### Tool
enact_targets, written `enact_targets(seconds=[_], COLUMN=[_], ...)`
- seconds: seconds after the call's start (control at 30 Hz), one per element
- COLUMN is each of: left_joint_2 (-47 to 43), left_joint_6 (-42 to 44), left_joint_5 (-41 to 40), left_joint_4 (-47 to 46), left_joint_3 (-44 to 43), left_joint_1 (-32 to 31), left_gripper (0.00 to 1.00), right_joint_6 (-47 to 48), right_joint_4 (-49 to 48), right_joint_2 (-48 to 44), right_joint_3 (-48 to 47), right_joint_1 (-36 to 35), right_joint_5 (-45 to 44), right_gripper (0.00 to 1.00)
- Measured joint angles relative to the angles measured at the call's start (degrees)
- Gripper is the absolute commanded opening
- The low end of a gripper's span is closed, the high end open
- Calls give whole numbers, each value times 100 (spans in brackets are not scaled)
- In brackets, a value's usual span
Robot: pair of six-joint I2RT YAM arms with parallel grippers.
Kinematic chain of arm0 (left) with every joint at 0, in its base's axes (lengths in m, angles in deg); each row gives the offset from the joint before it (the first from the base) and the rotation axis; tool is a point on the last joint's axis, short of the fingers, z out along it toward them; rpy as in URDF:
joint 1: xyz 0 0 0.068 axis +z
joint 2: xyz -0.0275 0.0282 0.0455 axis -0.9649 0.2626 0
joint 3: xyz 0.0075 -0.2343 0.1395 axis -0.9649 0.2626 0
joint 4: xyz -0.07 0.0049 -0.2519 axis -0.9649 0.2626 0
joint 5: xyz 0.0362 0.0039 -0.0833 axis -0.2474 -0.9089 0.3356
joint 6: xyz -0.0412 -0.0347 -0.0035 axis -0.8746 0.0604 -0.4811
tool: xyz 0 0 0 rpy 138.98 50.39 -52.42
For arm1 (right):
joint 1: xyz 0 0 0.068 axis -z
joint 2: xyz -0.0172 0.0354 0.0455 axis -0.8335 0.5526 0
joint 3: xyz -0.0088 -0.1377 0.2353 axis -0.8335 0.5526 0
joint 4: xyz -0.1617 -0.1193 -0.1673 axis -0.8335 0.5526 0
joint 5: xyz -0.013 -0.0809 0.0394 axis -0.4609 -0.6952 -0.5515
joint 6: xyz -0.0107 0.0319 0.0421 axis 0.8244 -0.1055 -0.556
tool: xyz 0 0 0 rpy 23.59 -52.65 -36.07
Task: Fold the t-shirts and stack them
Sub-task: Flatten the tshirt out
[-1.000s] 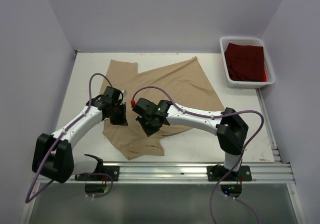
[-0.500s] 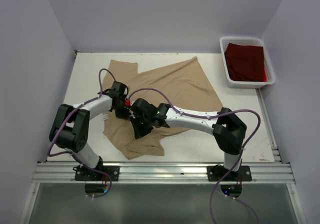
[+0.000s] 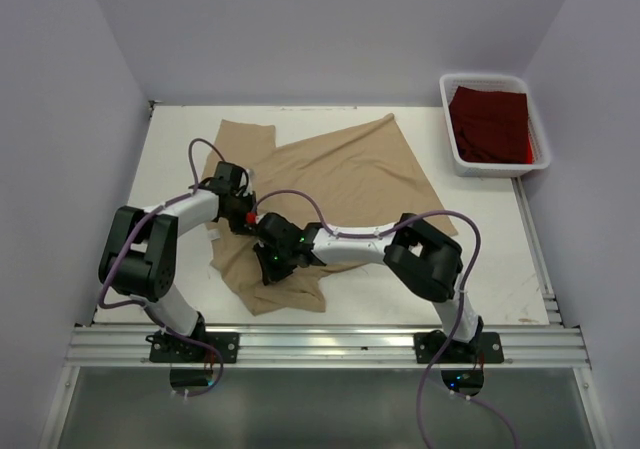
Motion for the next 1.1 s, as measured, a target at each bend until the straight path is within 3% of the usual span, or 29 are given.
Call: enact_targets(seconds=[0.2,0.4,0.73,0.87,1.1], left_joint_2=[4,94,435,608,968], left_joint_6=[-9,-68,-201,-203,-114], left_joint_5=[17,269,428,426,-74], left_joint_4=[-4,2,-68,-103,70], left_joint_3=[0,-28,-345,-551,-1204], left_joint_1=[42,212,422,428,501], left_gripper=[0,0,0,0,0], right_joint_6=[-46,-118,-599,-638,-586], right_joint_4=[-422,-372,1325,2135,2566], right_joint_2=[-107,-949,-2798,-3383,-3512], right_joint_3=[374,1421,2942,2914,2249], right_joint_1=[-76,-540,-1091,-1123,-1117], right_joint_5=[-50,-186,-162,-332,-1152], right_gripper=[0,0,0,0,0])
